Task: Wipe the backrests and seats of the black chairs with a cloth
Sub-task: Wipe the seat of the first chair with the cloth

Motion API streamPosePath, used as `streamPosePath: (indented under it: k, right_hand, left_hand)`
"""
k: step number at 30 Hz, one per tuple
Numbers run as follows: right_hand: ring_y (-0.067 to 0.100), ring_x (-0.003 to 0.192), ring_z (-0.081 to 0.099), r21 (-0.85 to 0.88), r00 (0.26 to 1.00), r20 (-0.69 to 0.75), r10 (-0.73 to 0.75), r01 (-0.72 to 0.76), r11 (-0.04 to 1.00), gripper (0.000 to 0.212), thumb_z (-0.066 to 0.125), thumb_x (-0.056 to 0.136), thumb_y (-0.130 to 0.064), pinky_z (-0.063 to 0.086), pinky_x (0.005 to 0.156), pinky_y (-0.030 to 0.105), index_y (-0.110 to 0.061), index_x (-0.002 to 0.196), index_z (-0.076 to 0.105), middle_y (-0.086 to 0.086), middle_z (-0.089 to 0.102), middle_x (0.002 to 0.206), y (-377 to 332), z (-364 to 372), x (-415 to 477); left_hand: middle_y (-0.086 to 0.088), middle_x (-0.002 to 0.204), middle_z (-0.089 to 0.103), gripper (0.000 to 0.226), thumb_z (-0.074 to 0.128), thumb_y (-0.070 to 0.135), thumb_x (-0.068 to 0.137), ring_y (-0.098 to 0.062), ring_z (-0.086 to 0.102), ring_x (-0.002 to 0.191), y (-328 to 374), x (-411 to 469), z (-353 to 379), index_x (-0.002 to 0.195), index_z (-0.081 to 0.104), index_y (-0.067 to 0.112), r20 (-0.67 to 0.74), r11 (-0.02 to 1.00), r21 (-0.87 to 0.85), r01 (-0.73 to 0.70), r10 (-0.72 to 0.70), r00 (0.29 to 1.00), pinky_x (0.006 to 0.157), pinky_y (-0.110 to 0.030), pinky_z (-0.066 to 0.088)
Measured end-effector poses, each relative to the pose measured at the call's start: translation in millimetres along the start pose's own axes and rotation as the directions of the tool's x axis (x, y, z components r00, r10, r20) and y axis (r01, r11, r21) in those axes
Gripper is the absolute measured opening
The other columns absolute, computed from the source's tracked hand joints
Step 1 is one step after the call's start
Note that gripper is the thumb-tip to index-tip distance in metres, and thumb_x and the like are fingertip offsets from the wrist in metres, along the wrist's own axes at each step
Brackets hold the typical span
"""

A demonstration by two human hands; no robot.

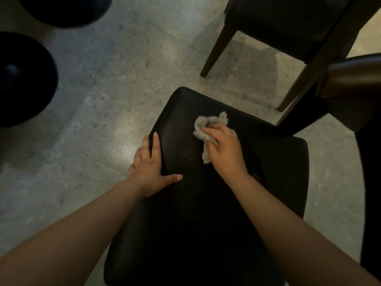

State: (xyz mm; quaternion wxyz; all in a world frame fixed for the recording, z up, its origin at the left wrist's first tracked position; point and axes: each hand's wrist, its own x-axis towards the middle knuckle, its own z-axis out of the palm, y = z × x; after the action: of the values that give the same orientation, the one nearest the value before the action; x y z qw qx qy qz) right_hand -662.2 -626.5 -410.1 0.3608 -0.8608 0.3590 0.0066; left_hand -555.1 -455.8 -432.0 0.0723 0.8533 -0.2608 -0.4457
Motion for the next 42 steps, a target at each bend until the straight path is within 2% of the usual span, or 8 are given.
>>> streamPosePath:
  k: [5,10,14,22,26,32,38,42]
  right_hand:
    - [0.004,0.115,0.053,0.18,0.992,-0.127,0.004,0.019,0.983,0.031,0.054,0.096,-0.019,0.048,0.1,0.032,-0.023,0.126,0.061,-0.007,0.056,0.128,0,-22,19]
    - [0.013,0.117,0.051,0.064,0.98,-0.169,0.106,-0.097,0.993,0.039,0.052,0.095,-0.047,0.046,0.1,0.04,-0.025,0.126,0.061,-0.004,0.057,0.125,-5,-8,75]
    - [0.013,0.116,0.048,-0.023,0.956,-0.283,0.082,-0.092,0.995,0.024,0.056,0.095,-0.032,0.042,0.095,0.025,-0.022,0.115,0.065,-0.004,0.058,0.122,-14,15,55]
    - [0.005,0.11,0.054,0.138,0.99,0.121,-0.066,0.05,0.989,0.016,0.063,0.091,-0.023,0.046,0.097,0.03,-0.027,0.105,0.071,-0.013,0.062,0.112,-11,8,2]
    - [0.002,0.107,0.053,0.097,0.995,-0.098,0.011,-0.001,0.995,0.022,0.058,0.094,-0.024,0.046,0.095,0.024,-0.027,0.115,0.065,-0.012,0.059,0.117,-9,-18,37]
    - [0.01,0.118,0.049,0.054,0.961,-0.252,0.118,-0.108,0.993,0.029,0.057,0.095,-0.025,0.043,0.099,0.028,-0.023,0.123,0.063,-0.006,0.058,0.126,-16,18,47]
    - [0.006,0.117,0.049,0.044,0.996,-0.009,-0.087,0.087,0.995,0.026,0.058,0.094,-0.021,0.036,0.095,0.017,-0.026,0.118,0.066,-0.01,0.059,0.124,-16,20,9]
    - [0.008,0.116,0.052,0.081,0.991,-0.128,-0.049,0.06,0.995,0.026,0.056,0.094,-0.026,0.046,0.099,0.031,-0.026,0.119,0.064,-0.009,0.059,0.123,-16,-1,45]
  left_hand:
    - [-0.001,0.156,-0.032,0.135,0.07,0.068,0.07,-0.033,-0.009,0.148,-1,0,2,0.143,-0.037,0.03,-0.008,1.0,-0.016,-0.008,0.007,1.0,0.12,-0.054,0.013]
    - [0.0,0.155,-0.034,0.134,0.07,0.067,0.071,-0.033,-0.01,0.148,0,-1,1,0.142,-0.039,0.031,-0.001,1.0,-0.011,-0.004,0.004,1.0,0.119,-0.054,0.013]
    - [0.0,0.154,-0.036,0.135,0.07,0.068,0.071,-0.032,-0.011,0.148,-2,0,3,0.14,-0.04,0.032,0.001,1.0,-0.014,-0.003,0.003,1.0,0.119,-0.055,0.013]
    - [0.002,0.154,-0.036,0.135,0.07,0.067,0.071,-0.031,-0.012,0.148,-2,-1,4,0.14,-0.041,0.033,-0.013,0.999,-0.034,-0.014,0.013,1.0,0.119,-0.055,0.013]
    - [0.003,0.155,-0.034,0.133,0.07,0.067,0.071,-0.03,-0.011,0.148,-4,-1,4,0.142,-0.038,0.034,-0.024,0.997,-0.067,-0.034,0.033,0.999,0.119,-0.054,0.013]
    - [0.003,0.163,-0.012,0.121,0.072,0.052,0.078,-0.018,-0.001,0.15,-24,-6,4,0.151,-0.021,0.028,-0.165,0.933,-0.328,-0.15,0.1,0.981,0.122,-0.04,0.013]
    - [-0.009,0.161,0.013,0.12,0.074,0.052,0.075,-0.025,0.02,0.146,-32,-6,12,0.155,-0.01,0.018,-0.123,0.902,-0.432,-0.025,-0.031,0.992,0.119,-0.043,0.025]
    - [-0.009,0.157,0.023,0.118,0.074,0.059,0.07,-0.027,0.029,0.142,-34,-4,11,0.156,0.003,0.02,-0.124,0.899,-0.438,-0.021,-0.037,0.992,0.115,-0.047,0.032]
